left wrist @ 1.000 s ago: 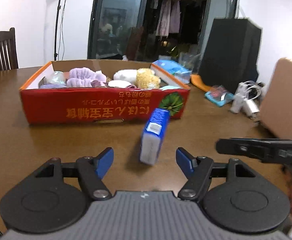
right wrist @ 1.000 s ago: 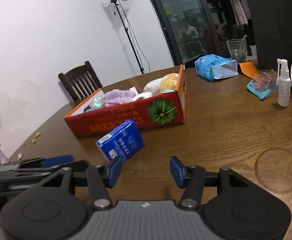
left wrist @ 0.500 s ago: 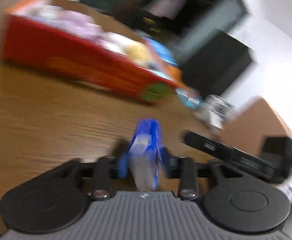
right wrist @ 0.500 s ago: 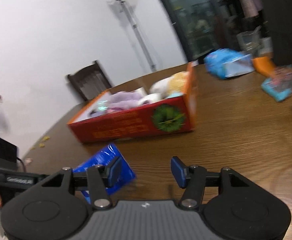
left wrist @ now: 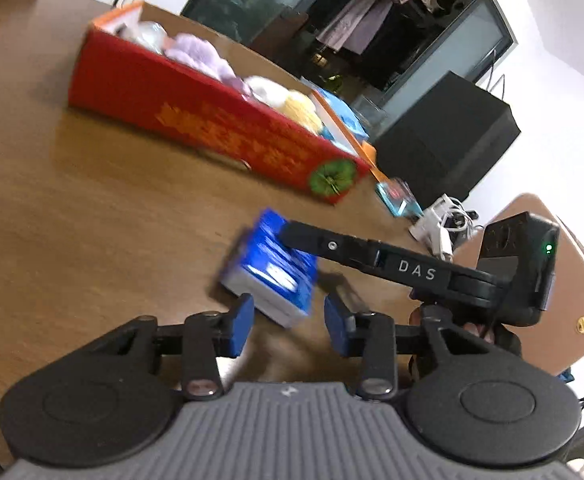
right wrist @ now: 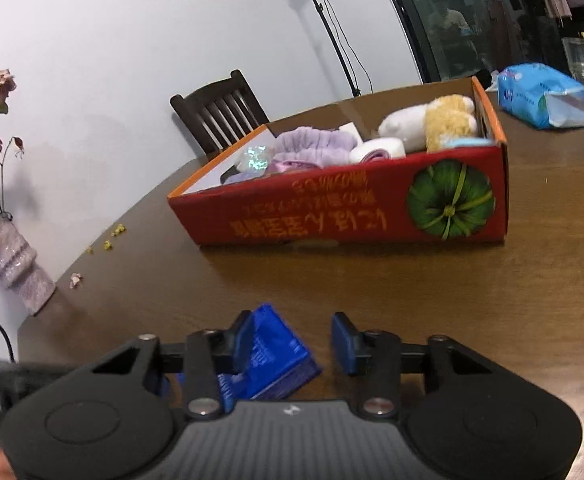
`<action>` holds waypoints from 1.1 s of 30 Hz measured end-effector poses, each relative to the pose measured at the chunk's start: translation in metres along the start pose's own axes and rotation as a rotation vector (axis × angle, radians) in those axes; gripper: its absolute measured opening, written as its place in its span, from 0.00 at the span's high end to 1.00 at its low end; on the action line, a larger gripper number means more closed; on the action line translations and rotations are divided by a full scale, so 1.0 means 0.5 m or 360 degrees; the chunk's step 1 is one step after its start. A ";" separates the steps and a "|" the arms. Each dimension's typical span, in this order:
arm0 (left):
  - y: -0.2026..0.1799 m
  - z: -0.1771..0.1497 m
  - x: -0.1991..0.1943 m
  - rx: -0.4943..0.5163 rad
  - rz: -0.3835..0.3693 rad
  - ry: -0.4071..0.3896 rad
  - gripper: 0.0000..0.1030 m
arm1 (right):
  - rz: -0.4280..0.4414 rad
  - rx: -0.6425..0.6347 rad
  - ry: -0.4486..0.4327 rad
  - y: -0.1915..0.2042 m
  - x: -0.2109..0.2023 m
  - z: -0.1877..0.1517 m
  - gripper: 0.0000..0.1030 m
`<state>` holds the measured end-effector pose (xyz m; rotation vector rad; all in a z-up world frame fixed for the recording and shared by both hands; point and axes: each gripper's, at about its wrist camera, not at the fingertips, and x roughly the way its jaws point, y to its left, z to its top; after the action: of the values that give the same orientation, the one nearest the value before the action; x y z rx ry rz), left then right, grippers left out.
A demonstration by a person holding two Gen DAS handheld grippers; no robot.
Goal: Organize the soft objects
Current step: 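Close both grippers on the blue handkerchief carton, then carry the blue carton into the red box beside the white puff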
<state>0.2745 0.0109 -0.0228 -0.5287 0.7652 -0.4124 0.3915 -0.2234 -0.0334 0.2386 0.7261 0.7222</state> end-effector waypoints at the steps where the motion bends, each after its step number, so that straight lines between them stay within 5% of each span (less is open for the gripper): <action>1: 0.001 -0.005 0.006 -0.0020 -0.0002 0.0000 0.65 | 0.0022 0.0022 0.0002 0.003 -0.007 -0.007 0.65; 7: 0.027 -0.004 0.001 -0.0135 -0.0034 -0.0031 0.65 | 0.0036 0.0150 0.0016 0.023 -0.099 -0.081 0.67; 12: 0.012 -0.005 -0.012 -0.0026 -0.0022 -0.0064 0.63 | -0.0013 0.0218 -0.0088 0.025 -0.171 -0.107 0.67; 20: 0.011 0.021 0.007 -0.0011 0.0008 -0.0086 0.57 | -0.0055 0.0228 -0.0100 0.026 -0.123 -0.081 0.67; 27: 0.011 0.020 0.038 0.0020 -0.0007 -0.0010 0.68 | -0.0072 0.0261 -0.0049 0.016 -0.091 -0.084 0.71; 33: -0.063 0.157 0.065 0.0227 -0.0176 -0.0141 0.68 | -0.0132 0.0159 -0.0319 0.019 -0.152 0.016 0.77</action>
<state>0.3489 -0.0080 0.0255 -0.4534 0.6180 -0.5384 0.3526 -0.2673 0.0160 0.3650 0.5779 0.5746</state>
